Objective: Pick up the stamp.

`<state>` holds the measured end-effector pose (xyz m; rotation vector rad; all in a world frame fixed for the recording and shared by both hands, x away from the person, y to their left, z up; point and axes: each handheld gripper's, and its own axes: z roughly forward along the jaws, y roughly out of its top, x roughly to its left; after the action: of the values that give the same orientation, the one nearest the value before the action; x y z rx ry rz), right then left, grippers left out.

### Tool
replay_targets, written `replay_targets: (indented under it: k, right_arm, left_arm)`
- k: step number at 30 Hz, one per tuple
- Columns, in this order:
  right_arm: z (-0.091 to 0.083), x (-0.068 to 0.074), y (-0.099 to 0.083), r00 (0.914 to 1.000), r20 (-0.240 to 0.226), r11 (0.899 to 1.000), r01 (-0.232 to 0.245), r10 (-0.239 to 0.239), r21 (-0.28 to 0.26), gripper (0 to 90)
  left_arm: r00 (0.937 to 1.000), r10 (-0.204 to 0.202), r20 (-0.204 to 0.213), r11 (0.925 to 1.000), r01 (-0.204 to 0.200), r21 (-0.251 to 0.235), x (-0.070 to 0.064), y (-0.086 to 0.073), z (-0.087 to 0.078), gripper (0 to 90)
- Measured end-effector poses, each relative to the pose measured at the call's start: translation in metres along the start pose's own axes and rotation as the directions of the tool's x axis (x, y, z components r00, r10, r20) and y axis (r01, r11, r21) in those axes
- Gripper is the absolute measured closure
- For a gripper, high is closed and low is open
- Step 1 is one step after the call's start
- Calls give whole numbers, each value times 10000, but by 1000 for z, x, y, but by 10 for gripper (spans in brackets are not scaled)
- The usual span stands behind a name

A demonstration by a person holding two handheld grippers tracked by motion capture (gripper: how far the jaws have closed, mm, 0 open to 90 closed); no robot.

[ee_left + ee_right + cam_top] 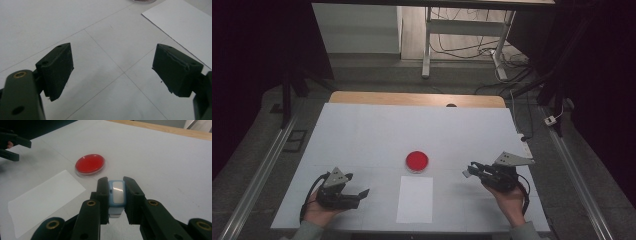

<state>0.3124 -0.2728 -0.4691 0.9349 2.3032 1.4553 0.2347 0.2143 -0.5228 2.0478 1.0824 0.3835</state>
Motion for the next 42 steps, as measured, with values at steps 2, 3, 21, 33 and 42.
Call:
replay_targets:
  k: [2, 3, 21, 33, 42]
  right_arm:
    - [2, 2, 1, 10000, -43, 10000, -20, 19, -42, 752]
    - [3, 3, 1, 10000, -72, 10000, -11, 11, -63, 752]
    - [22, 22, 11, 9985, -499, 9996, 226, -234, -167, 752]
    - [34, 32, 16, 9978, -613, 9993, 250, -266, -280, 752]
    - [46, 41, 18, 9965, -746, 9988, 342, -368, -360, 751]
  left_arm:
    - [10000, -4, 1, 10000, 4, -5, 0, 0, 0, 175]
    - [10000, 0, 1, 10000, 0, -7, 0, 0, 0, 175]
    - [10000, -4, -17, 10000, 4, -26, 0, 1, 2, 175]
    - [10000, -5, -26, 10000, 5, -18, 0, 1, 3, 175]
    - [10000, -2, -38, 10000, 2, -24, 0, 1, 3, 175]
